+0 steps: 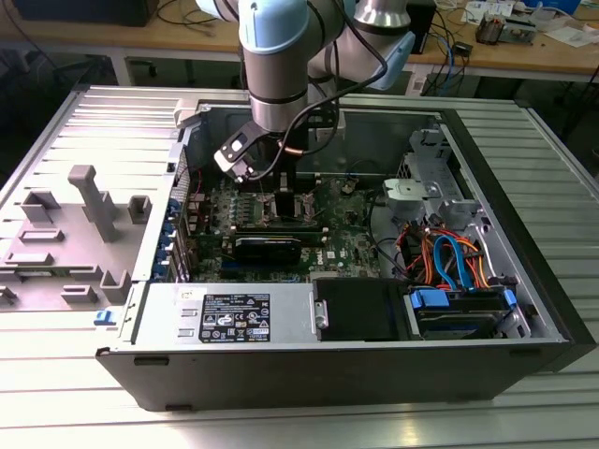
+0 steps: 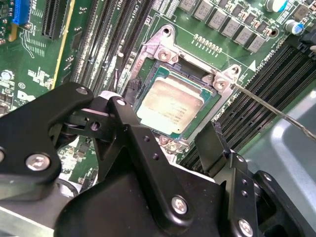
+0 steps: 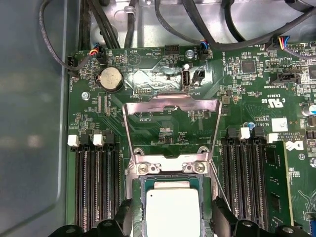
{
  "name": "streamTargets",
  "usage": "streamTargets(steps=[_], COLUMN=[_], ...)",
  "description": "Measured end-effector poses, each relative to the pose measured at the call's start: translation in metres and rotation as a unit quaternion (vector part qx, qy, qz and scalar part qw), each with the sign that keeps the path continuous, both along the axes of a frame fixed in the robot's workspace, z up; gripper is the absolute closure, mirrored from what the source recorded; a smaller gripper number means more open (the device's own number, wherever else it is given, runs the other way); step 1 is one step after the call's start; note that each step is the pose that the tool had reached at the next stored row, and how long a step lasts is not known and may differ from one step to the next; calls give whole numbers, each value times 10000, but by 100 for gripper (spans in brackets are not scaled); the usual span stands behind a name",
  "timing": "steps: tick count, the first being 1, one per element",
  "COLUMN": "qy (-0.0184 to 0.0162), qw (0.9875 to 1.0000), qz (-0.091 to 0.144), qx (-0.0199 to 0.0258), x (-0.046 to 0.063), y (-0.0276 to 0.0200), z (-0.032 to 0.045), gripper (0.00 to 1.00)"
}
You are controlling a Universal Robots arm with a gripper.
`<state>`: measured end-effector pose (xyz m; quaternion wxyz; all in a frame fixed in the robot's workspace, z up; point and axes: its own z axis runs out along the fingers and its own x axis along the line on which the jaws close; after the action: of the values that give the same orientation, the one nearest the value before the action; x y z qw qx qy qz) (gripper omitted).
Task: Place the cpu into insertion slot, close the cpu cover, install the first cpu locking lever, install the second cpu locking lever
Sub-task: 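Place the cpu into insertion slot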
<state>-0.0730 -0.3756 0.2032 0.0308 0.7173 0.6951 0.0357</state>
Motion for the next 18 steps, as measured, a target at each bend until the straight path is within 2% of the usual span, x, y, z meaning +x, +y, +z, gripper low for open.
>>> streamTargets(steps=[6,11,12,13,14,18], qy=[2,7,46,121,134,134], qw=[10000,10000,10000,9999,9999,9999], qz=[0,0,1,0,0,0], qx=[1,1,1,0,0,1], x=[0,0,1,1,1,2], y=[0,0,0,1,0,1], z=[106,114,114,116,116,115], gripper=[26,26,26,26,26,26])
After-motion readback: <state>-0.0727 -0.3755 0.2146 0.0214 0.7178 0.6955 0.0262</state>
